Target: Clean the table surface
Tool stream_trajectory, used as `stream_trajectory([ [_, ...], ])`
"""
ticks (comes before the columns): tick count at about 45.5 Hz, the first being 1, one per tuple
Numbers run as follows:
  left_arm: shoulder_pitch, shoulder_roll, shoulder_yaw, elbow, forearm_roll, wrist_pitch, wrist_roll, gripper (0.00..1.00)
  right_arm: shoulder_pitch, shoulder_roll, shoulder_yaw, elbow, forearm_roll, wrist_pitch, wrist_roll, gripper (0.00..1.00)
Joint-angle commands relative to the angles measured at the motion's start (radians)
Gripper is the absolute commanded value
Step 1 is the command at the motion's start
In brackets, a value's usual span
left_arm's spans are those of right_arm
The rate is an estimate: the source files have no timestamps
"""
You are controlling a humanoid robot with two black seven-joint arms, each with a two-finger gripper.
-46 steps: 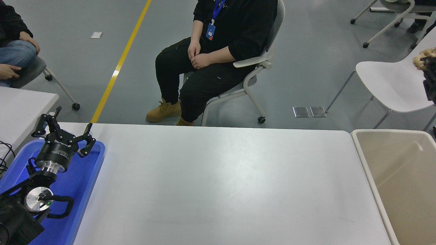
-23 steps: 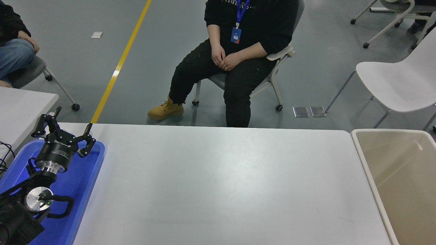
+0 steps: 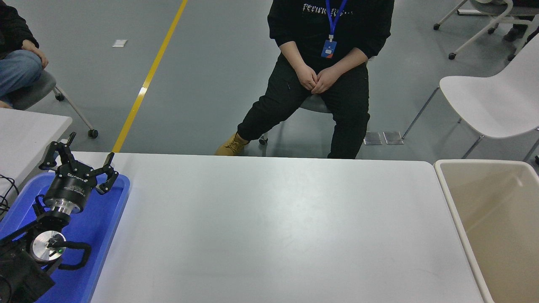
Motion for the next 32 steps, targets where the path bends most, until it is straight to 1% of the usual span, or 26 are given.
stream_trajectory([
  [1, 0.0, -0.001, 0.001, 0.0, 0.0, 0.0, 0.0, 1.0, -0.087, 0.036, -0.123, 0.009, -0.034, -0.003, -0.056, 0.0],
  [15, 0.0, -0.001, 0.0, 0.0, 0.0, 0.0, 0.0, 1.0, -0.174, 0.15, -0.263, 0.02, -0.031, -0.011, -0.048, 0.0],
  [32, 0.0, -0.001, 0.0, 0.0, 0.0, 0.0, 0.0, 1.0, -0.17, 0.18, -0.27, 0.018, -0.031, -0.011, -0.048, 0.0],
])
